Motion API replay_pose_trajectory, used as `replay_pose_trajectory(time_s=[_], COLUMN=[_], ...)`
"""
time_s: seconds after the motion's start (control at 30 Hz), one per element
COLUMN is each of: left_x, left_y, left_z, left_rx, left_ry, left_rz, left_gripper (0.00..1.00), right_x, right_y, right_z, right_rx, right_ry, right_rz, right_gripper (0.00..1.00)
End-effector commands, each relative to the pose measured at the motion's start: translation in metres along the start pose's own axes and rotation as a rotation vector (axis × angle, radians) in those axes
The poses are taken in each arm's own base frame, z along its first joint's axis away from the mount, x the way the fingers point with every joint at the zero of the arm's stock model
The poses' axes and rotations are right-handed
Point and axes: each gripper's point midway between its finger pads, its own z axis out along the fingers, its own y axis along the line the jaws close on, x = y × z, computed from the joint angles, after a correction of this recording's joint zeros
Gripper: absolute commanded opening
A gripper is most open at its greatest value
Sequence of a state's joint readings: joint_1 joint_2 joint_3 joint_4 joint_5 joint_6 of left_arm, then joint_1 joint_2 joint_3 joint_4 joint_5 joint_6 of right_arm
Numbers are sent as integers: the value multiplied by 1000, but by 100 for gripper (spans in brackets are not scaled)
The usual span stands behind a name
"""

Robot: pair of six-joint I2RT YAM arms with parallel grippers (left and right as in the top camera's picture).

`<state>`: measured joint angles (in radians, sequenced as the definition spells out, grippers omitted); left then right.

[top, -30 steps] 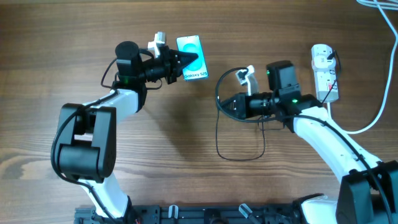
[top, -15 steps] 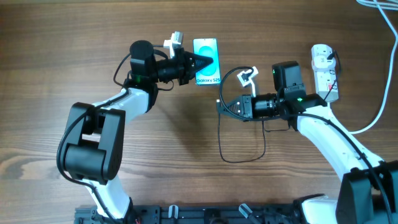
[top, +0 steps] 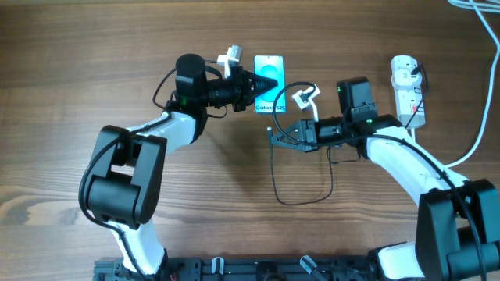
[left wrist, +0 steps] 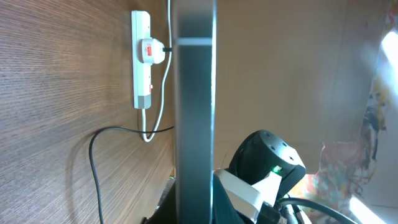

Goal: Plug charger to phone and switch on socket
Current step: 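Lift the connector and carry it toward the phone's bottom port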

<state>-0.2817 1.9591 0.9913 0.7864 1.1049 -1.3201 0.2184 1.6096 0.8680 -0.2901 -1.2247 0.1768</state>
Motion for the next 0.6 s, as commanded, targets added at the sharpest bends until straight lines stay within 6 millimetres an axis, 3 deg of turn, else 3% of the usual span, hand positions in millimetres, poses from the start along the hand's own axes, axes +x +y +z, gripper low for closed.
replay_pose_trajectory(time_s=[0.0,0.23,0.57], left_x=[-3,-6,-6], left_y=[-8,-7,-7], left_z=[6,8,12], left_rx=[11,5,1], left_ry=[-4,-31,-44], left_rz=[61,61,63], left_gripper=[4,4,4], right_x=[-1,-9,-10], right_y=[11,6,5], right_z=[-7,-18,-19], right_rx=[-107,-100,-96], right_ry=[-9,-48,-52], right_rz=[-36,-24,-4], right_gripper=[4,4,4])
